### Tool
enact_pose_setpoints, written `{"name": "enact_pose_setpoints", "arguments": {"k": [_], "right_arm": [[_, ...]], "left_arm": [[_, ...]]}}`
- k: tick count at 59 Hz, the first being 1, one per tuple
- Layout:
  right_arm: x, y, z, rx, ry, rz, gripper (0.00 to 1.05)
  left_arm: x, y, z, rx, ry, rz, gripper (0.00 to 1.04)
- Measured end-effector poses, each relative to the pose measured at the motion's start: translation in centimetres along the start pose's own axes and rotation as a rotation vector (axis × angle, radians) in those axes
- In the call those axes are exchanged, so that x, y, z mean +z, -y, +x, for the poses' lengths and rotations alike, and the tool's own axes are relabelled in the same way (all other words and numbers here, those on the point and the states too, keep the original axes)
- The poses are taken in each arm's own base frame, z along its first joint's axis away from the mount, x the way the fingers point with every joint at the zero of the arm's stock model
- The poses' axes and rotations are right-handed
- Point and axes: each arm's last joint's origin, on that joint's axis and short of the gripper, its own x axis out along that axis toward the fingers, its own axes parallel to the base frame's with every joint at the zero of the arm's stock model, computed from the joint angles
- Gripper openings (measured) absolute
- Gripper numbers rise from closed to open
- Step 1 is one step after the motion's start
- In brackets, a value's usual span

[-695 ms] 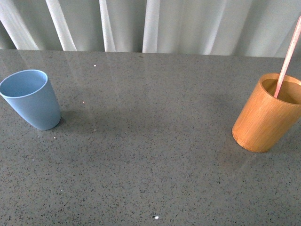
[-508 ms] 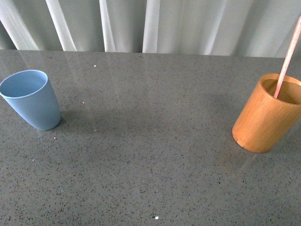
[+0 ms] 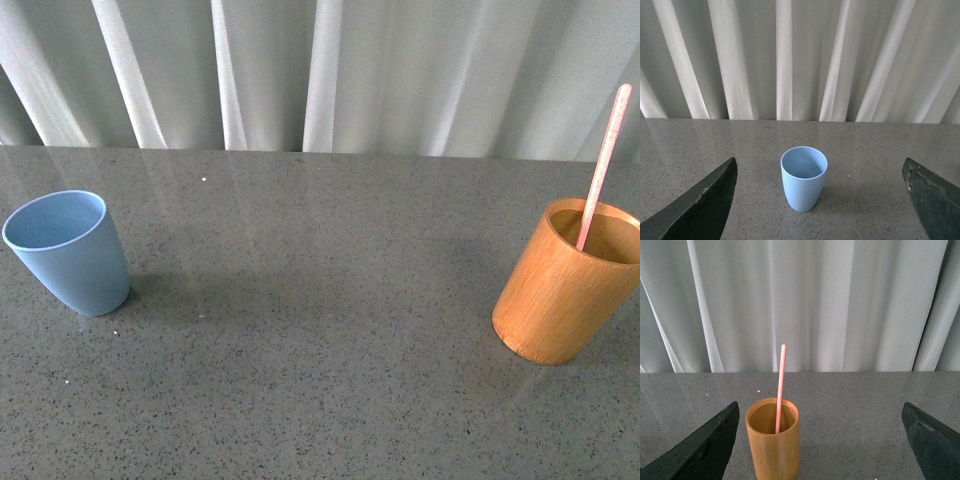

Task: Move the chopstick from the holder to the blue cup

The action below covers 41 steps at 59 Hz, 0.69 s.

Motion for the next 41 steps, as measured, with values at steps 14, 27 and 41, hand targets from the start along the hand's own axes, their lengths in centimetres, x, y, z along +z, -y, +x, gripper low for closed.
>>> {"name": "enact_pose_setpoints", "arguments": {"k": [14,27,41], "right_arm": [[0.00,0.00,0.00,0.000,0.000,0.000,0.95],[0.00,0.00,0.00,0.000,0.000,0.000,0.95],[0.00,0.00,0.00,0.000,0.000,0.000,0.95]], "left_arm": [[0.00,0.00,0.00,0.000,0.000,0.000,0.98],[0.00,0.00,0.00,0.000,0.000,0.000,0.98],[0.00,0.00,0.00,0.000,0.000,0.000,0.98]]}}
